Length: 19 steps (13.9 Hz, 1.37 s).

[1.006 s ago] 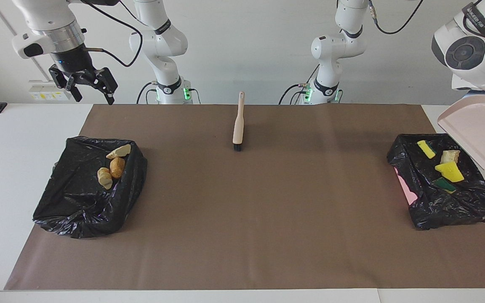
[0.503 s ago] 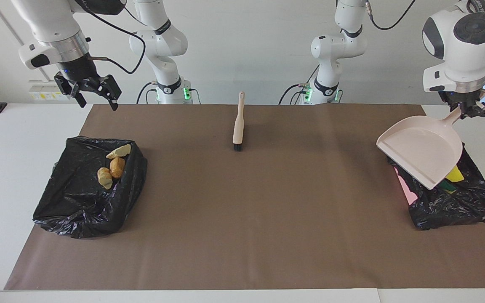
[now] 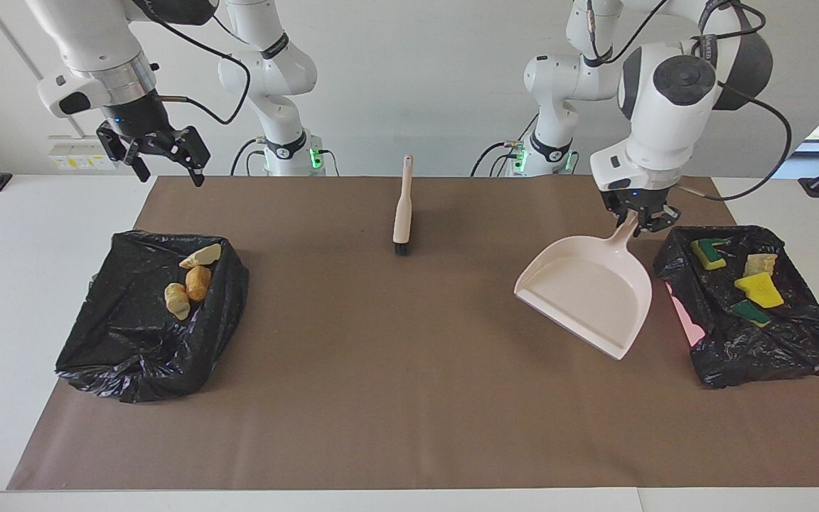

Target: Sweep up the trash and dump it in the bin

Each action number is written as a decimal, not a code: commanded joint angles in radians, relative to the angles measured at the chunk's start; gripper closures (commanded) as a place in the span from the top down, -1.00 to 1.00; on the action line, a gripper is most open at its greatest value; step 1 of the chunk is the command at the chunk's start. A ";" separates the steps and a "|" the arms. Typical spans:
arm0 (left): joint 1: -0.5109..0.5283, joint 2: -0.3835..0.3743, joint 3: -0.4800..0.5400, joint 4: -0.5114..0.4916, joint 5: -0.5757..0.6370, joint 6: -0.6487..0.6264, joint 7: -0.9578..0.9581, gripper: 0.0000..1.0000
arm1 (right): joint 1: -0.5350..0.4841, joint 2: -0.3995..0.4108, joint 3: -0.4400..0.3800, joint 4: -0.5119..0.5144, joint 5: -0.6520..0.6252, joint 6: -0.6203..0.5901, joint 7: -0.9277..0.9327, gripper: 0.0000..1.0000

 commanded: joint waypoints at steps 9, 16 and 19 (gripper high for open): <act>-0.378 0.408 0.018 0.394 -0.152 0.123 -0.763 -1.00 | 0.102 -0.027 -0.130 -0.008 0.017 -0.032 -0.016 1.00; -0.463 0.655 0.023 0.580 -0.152 0.235 -0.940 -1.00 | 0.102 -0.027 -0.108 -0.008 0.019 -0.032 -0.014 1.00; -0.461 0.675 0.021 0.573 -0.152 0.278 -0.960 -1.00 | 0.102 -0.027 -0.108 -0.008 0.017 -0.032 -0.014 1.00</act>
